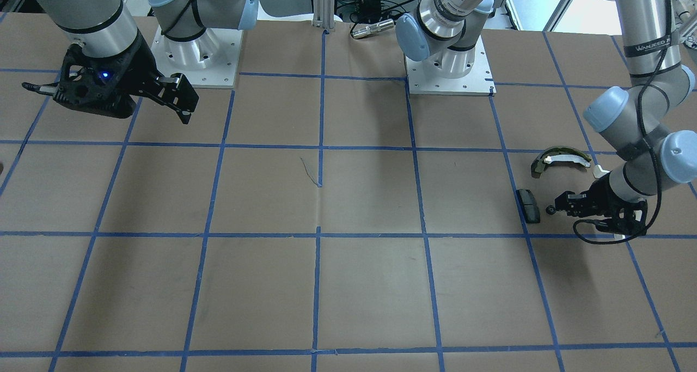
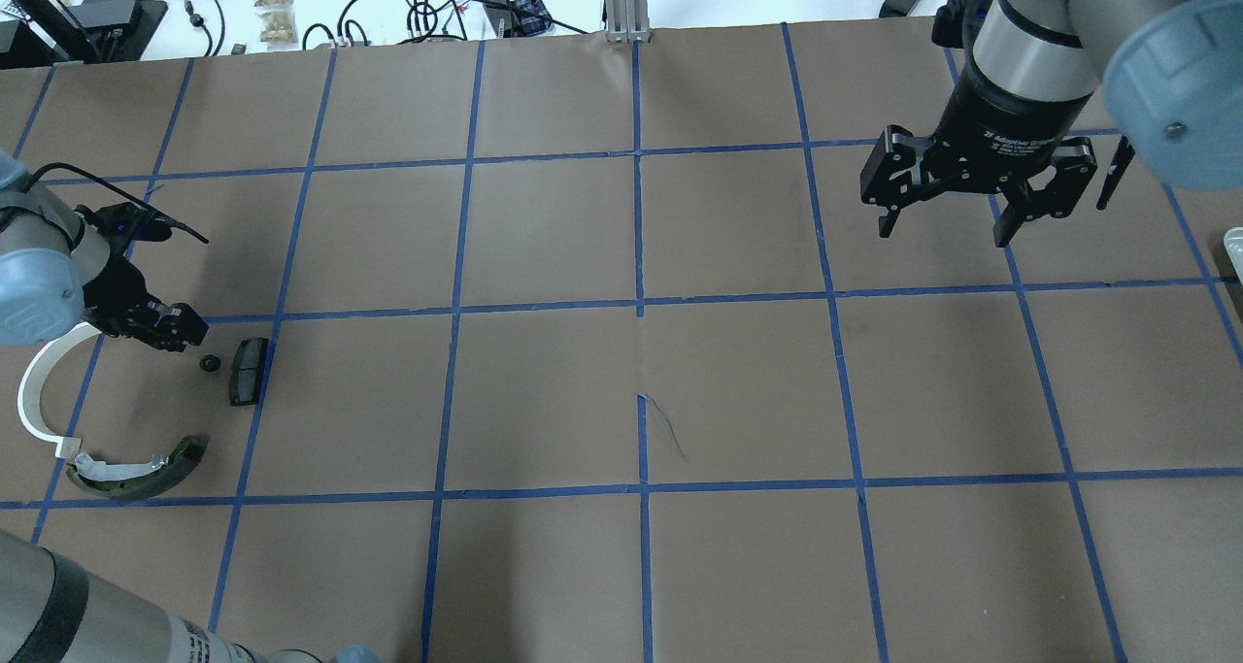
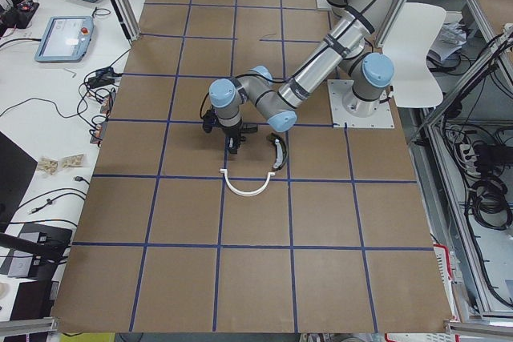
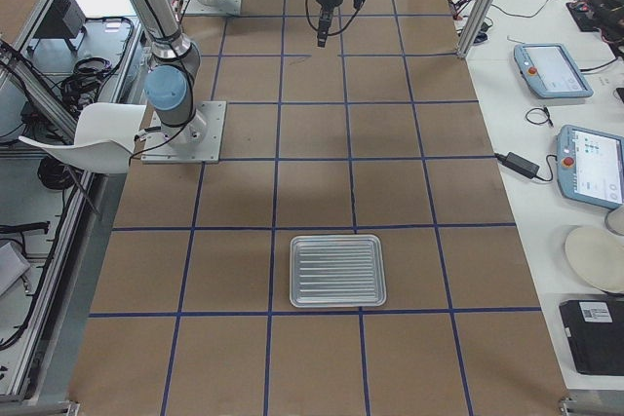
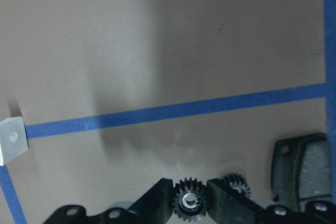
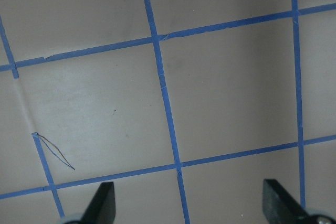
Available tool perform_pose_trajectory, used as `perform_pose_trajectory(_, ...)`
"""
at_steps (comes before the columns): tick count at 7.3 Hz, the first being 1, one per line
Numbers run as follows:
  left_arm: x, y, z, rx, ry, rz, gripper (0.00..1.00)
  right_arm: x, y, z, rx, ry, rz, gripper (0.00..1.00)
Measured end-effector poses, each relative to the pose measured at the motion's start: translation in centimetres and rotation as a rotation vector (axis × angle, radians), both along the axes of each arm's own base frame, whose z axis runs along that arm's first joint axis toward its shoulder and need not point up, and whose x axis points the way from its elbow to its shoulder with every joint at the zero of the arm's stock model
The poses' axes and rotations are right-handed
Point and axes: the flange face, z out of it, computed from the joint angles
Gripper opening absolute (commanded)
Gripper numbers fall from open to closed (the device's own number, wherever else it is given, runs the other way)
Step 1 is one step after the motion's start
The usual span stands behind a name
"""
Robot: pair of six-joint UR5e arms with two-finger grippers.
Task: Place bearing gear from tray to pile
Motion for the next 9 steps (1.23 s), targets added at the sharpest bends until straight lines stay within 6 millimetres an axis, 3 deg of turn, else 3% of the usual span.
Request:
perform_pose_trajectory(2,0.2,-0.1,0.6,-0.005,-0.014,-0.002,1.00,0.1,0.0,0.1,-0.009,-0.001,0.003,1.00)
perform_pose_trajectory(5,-1.2,0.0,4.2,0.007,-0.056,-0.006,1.00,0.1,-0.1,0.2,-0.019,0.001,0.005,1.00)
perform_pose_trajectory(7,-4.6,-0.6,9.8,0.034,-0.051,0.033,1.00,0.2,-0.1,0.1,-0.017,0.001,0.007,1.00)
perform_pose_trajectory(9,-10.3,-1.4,16.2,0.054,-0.063,0.103,1.00,0.1,-0.1,0.1,-0.016,0.003,0.001,1.00)
